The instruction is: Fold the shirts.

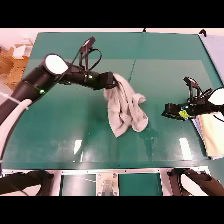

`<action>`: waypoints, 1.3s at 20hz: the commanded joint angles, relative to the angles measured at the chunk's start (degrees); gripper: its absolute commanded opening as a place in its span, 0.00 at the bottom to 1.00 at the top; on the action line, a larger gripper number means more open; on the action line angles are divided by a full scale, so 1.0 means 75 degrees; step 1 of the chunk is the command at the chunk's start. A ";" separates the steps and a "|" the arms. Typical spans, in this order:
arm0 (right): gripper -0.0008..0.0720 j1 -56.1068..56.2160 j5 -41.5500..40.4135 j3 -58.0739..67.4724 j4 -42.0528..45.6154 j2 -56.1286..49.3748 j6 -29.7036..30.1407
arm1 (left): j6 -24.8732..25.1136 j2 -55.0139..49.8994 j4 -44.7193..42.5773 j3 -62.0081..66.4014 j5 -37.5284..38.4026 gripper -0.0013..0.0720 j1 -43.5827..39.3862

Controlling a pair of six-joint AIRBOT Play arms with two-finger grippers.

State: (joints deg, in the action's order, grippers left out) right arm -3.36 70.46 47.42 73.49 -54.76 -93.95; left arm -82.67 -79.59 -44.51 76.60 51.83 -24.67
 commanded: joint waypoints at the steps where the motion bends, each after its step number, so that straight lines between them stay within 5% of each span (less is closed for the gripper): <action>1: 0.59 -0.0003 0.0149 -0.0003 -0.0003 -0.0003 -0.0006 | 0.0020 -0.0490 0.0140 0.0026 0.0119 0.98 0.0650; 5: 0.60 0.0006 0.0606 -0.0216 -0.0125 0.0000 -0.0012 | -0.0149 -0.0460 -0.0192 -0.0032 0.2632 0.98 0.2084; 8: 0.60 0.0038 -0.0044 -0.1177 -0.1209 -0.0006 0.0026 | -0.0338 -0.0458 -0.0912 -0.0807 0.3745 0.98 0.2040; 12: 0.59 0.0254 -0.1428 -0.2095 -0.1690 -0.0382 0.0032 | 0.0015 -0.0472 0.0149 -0.2699 0.2017 0.98 0.0761; 17: 0.55 0.0527 -0.2401 -0.1979 -0.3153 -0.1775 0.1259 | 0.0265 -0.0493 0.0708 -0.3177 -0.0152 0.98 -0.0551; 21: 0.03 0.0495 -0.2591 -0.1597 -0.3174 -0.2442 0.1719 | 0.0259 -0.0493 0.0761 -0.3177 -0.0994 0.98 -0.0554; 26: 0.03 0.0297 -0.2509 -0.1224 -0.3083 -0.2439 0.1824 | 0.0242 -0.0495 0.1265 -0.3174 -0.2906 0.98 -0.0554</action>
State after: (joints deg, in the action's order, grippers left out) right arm -0.54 51.83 36.95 50.68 -72.40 -81.60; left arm -80.93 -83.26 -38.09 52.90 38.92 -28.56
